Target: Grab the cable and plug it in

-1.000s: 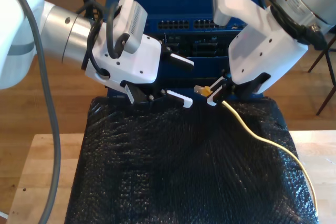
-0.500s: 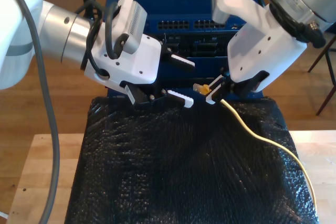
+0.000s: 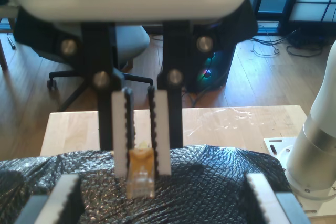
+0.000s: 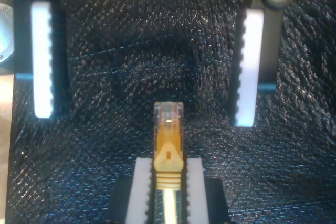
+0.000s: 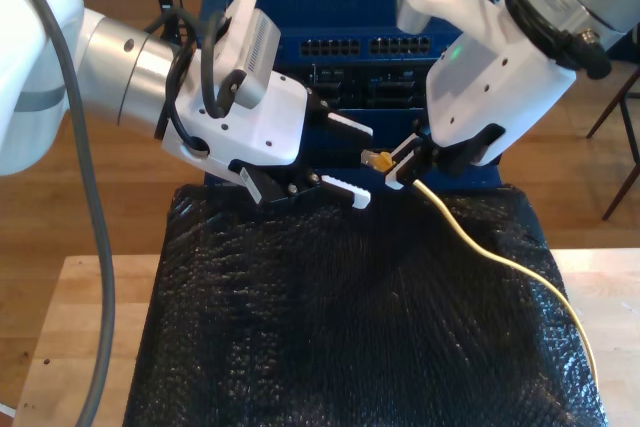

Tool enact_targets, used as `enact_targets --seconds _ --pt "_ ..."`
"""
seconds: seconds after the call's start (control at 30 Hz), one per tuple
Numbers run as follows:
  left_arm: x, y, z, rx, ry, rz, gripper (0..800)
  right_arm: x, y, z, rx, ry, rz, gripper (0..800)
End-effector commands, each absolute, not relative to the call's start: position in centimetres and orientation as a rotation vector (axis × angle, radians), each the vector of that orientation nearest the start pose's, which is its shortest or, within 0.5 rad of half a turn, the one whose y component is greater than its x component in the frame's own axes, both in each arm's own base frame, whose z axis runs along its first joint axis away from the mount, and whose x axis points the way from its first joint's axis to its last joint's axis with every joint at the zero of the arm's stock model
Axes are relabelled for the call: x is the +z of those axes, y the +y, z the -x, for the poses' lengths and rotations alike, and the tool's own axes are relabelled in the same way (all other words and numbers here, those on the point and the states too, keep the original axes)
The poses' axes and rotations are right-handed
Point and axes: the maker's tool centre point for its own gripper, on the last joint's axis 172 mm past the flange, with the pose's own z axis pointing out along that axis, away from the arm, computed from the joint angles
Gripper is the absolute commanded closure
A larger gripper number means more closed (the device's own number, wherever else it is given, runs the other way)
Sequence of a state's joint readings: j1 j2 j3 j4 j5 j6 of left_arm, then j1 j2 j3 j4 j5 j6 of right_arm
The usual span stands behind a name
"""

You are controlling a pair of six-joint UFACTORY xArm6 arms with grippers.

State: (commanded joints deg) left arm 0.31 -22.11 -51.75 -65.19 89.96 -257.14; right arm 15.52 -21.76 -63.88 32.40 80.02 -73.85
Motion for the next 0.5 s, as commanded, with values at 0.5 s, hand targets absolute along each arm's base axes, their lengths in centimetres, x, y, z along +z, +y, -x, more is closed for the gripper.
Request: enact_targets --seconds 0.5 --pt "39.87 -24.13 -33.87 0.867 -1.508 -1.466 405 37.99 24.14 -34.7 -0.477 -1.805 1.945 797"
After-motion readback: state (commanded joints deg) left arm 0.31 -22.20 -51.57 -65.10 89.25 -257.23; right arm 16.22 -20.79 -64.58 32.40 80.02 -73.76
